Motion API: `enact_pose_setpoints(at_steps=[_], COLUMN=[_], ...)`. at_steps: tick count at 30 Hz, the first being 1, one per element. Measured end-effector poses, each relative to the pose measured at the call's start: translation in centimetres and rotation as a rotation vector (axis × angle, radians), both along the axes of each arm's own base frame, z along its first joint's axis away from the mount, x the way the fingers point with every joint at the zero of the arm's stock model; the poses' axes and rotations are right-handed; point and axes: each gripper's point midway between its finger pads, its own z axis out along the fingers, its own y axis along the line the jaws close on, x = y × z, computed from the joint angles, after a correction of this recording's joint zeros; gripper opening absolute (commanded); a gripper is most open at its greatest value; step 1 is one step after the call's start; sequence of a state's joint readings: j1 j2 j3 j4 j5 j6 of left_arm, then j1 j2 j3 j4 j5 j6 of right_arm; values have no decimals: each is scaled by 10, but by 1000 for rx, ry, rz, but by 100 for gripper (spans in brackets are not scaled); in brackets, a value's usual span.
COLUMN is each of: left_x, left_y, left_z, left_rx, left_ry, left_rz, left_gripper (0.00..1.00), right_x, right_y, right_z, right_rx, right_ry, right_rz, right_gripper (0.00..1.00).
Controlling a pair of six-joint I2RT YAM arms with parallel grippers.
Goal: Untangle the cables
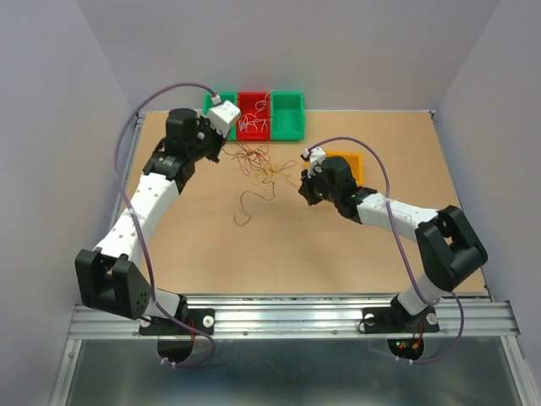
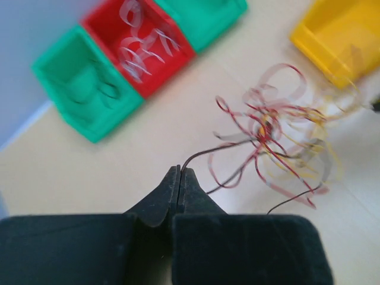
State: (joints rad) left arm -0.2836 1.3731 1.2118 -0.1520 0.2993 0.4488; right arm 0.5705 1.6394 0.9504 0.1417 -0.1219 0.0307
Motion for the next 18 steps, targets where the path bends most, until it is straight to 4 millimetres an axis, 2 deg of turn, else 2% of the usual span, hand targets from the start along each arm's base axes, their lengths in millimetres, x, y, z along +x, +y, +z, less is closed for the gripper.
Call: enact_pose_setpoints(at_steps=[2,3,4,6,10,11,12,14,16,18], left_x=[13,19,22,25,21,22,21,19,15,8], left_y=[15,27,34,53,62,62,66,81,101,120], left_z=[44,72,90,147,210,232,246,279,302,316], left_rx=[-2,2,3,8,13,8,9,14,29,37], left_ry=[-78,-130,-164,-265,-356,-398,-424,-492,-554,-607], left_rz=[54,97,121,198,232,242,260,337,444,537], left_gripper=[0,0,0,0,0,0,0,0,0,0], right_x=[-5,-8,-10,-14,-26,-28,-33,-39,-44,-48], right_y=[-6,-8,-8,-8,-3,-2,-2,-3,-4,-7], right_z=[13,19,22,29,43,44,41,34,27,18], right_rx=[10,17,22,36,70,73,69,57,43,20], right_ry=[-27,-41,-45,-58,-81,-82,-73,-51,-28,6], right_rz=[-11,-11,-8,3,65,76,94,110,118,115], right_gripper=[1,1,1,1,1,1,1,1,1,0])
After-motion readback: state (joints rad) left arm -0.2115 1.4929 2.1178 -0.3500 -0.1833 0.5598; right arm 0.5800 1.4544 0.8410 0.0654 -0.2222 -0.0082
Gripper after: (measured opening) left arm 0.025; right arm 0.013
